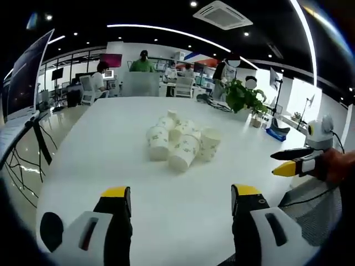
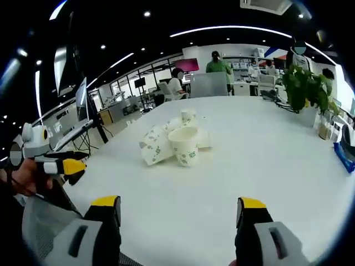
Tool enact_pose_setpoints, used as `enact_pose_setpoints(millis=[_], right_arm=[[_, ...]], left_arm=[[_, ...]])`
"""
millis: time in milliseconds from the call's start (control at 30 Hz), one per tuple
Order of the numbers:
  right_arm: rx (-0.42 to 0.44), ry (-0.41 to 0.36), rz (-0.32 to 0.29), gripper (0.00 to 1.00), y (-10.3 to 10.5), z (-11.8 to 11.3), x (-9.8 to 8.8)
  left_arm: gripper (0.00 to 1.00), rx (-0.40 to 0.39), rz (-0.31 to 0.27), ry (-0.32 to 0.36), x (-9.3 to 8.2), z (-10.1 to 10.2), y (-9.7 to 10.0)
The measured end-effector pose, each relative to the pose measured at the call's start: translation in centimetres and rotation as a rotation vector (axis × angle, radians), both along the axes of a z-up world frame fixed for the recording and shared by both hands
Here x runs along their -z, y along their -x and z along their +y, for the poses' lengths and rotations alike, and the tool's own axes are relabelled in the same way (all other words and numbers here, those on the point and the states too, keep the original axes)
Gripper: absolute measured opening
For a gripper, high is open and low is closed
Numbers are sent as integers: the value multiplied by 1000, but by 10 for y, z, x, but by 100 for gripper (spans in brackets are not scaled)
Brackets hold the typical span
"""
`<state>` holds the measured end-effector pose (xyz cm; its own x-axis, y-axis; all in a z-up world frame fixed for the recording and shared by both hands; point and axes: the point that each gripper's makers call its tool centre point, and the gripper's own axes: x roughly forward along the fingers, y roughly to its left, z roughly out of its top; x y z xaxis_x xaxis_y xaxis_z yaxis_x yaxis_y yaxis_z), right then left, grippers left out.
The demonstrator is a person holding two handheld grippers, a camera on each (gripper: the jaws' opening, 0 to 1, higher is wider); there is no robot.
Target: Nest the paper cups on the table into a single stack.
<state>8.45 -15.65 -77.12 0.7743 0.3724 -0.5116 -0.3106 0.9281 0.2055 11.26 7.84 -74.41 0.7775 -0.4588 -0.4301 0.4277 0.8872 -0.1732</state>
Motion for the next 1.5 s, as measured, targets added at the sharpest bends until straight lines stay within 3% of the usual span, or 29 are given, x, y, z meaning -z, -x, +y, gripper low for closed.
enact_pose_setpoints(millis=[367,1167,1500], right_arm=[[-9,6,2,86,2,2,-3],[0,11,62,84,-3,-3,11],[-6,19,49,81,-39,-1,4]], left_arm=[[72,-5,0,7,2,2,-2],[73,-11,-4,6,0,3,-2],[73,-15,-7,18,-1,4,-4]])
